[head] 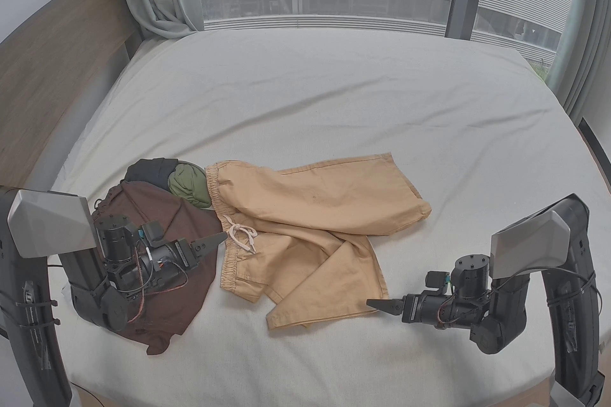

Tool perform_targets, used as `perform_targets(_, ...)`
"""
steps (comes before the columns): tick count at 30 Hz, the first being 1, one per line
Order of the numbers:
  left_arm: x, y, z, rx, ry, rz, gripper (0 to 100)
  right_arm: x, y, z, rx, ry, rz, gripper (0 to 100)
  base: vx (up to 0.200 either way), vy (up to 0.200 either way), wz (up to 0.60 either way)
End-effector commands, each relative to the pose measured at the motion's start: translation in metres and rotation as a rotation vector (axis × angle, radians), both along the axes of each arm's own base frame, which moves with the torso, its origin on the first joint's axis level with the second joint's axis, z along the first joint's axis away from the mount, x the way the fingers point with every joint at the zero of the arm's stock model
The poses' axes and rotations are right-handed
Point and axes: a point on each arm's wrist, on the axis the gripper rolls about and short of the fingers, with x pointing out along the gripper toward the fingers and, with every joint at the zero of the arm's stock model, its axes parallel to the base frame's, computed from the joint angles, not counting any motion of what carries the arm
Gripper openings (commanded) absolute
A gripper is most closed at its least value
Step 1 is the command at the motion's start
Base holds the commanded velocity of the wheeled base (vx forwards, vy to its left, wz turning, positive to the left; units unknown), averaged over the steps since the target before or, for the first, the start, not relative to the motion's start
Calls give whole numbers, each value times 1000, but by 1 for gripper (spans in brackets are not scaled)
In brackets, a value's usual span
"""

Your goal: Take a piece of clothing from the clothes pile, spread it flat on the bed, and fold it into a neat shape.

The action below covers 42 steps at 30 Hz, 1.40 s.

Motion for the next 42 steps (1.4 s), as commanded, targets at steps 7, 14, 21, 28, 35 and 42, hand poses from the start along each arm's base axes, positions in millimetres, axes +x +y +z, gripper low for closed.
perform_targets(7,1,1,0,-3,-3,4,100,7,8,-13,-19,-10,-19,0,0,0,0)
perform_targets(14,1,1,1,-4,-14,4,100,7,8,-14,-19,-8,-19,0,0,0,0)
perform_targets(21,2,1,2,-4,-17,4,100,14,-6,1,-10,-44,-65,0,0,0,0)
perform_targets(28,2,1,2,-4,-17,4,100,27,-32,17,-22,-84,-139,0,0,0,0)
perform_targets(35,2,1,1,-6,-15,3,100,44,-53,21,-69,-141,-182,0,0,0,0)
perform_targets(42,2,0,-1,-5,-8,0,100,58,-63,26,-60,-188,-219,0,0,0,0)
